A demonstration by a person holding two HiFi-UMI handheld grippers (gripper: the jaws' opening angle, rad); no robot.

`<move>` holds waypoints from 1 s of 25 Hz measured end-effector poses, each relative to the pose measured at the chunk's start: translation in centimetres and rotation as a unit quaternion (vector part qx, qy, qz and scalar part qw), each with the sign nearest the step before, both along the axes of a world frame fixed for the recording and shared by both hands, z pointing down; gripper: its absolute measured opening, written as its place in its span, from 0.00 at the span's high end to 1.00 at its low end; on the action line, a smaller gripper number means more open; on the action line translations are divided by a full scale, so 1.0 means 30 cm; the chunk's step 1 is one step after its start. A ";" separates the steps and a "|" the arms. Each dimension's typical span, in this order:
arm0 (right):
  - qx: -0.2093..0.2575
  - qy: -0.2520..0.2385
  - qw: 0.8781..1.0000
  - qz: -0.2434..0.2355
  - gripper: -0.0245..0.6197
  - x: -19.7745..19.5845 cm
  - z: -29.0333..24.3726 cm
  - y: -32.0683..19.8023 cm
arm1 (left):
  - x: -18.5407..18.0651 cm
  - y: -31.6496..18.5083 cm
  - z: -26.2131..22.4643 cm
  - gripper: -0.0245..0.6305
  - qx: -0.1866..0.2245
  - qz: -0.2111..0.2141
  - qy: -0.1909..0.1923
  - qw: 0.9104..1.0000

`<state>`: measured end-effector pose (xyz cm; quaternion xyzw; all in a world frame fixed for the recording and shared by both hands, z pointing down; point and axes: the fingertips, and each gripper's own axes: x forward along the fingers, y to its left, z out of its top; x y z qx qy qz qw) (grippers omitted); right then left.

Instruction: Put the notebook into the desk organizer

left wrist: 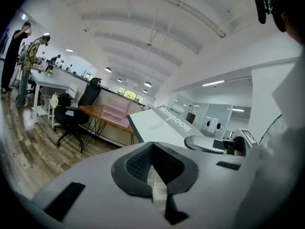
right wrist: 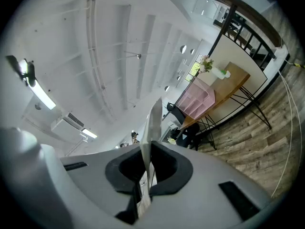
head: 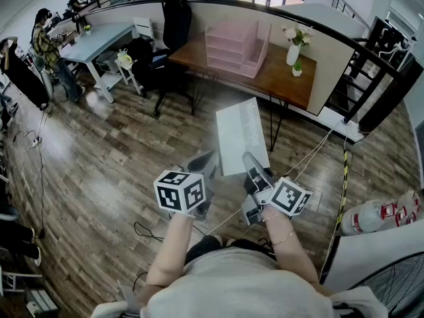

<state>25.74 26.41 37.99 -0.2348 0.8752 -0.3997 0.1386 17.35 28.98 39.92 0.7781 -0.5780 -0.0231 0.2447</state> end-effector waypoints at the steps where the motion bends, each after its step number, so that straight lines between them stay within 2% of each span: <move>1: 0.000 0.001 1.000 -0.001 0.93 -0.001 0.001 0.005 | 0.004 0.003 -0.002 0.95 -0.001 0.002 -0.002 1.000; 16: 0.011 0.001 1.000 0.002 0.93 -0.012 -0.030 0.013 | 0.007 0.006 -0.039 0.95 0.015 0.006 -0.022 1.000; 21: 0.011 -0.004 1.000 0.018 0.93 -0.015 -0.021 0.004 | -0.001 0.008 -0.034 0.95 0.020 0.007 -0.025 0.999; 25: 0.005 -0.009 1.000 0.018 0.93 -0.035 -0.023 -0.003 | -0.014 0.006 -0.054 0.95 0.035 0.014 -0.048 0.998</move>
